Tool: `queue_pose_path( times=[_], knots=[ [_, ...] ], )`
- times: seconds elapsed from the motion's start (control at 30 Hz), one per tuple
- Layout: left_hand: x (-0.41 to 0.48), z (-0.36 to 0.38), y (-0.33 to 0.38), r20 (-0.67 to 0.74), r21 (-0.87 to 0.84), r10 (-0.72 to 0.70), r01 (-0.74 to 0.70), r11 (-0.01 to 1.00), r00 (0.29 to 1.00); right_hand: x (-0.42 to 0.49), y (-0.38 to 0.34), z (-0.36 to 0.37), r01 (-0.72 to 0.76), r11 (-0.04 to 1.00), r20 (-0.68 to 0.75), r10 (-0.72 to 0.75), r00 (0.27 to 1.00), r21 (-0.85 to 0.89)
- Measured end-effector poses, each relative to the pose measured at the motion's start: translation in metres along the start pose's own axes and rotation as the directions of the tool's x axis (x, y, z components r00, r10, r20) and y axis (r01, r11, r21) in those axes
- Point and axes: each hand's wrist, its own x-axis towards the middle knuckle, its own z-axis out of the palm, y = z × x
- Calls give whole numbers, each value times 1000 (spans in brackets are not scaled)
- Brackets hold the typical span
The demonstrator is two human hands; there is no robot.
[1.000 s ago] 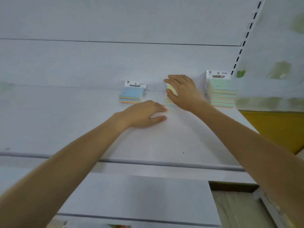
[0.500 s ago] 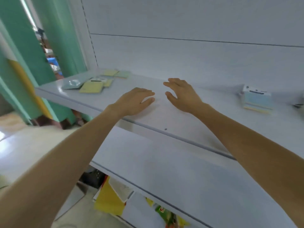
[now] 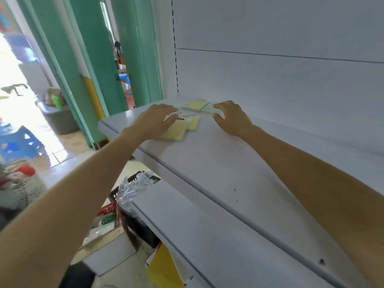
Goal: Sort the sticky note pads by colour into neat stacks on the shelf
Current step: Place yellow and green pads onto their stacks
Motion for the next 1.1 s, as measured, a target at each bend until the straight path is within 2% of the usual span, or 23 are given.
queue_pose_path(
  times=[0.13, 0.23, 0.4, 0.53, 0.7, 0.8, 0.93, 1.1],
  knots=[
    [31, 4, -22, 5, -18, -29, 29, 999, 1000, 32, 9, 22, -163, 984, 113, 170, 979, -68],
    [60, 10, -26, 35, -30, -21, 23, 999, 999, 46, 14, 32, -206, 976, 152, 214, 965, -69],
    [114, 22, -24, 134, -55, 5, 2, 998, 991, 51, 19, 42, -265, 964, -26, 265, 964, 2],
    [152, 39, -30, 234, -44, -45, 57, 997, 971, 49, 21, 40, -361, 926, -132, 373, 918, 109],
    [180, 51, -34, 306, -31, -93, 107, 994, 948, 49, 23, 38, -506, 860, -87, 510, 855, 64],
    [189, 54, -36, 341, -100, -69, 109, 989, 937, 51, 21, 37, -485, 864, -85, 498, 863, 137],
    [196, 56, -35, 335, -238, -12, 97, 966, 942, 53, 13, 31, -497, 814, -70, 538, 840, 300],
    [203, 50, -39, 301, -455, 24, 122, 882, 953, 42, -1, 17, -529, 800, -86, 571, 817, 282]
  ],
)
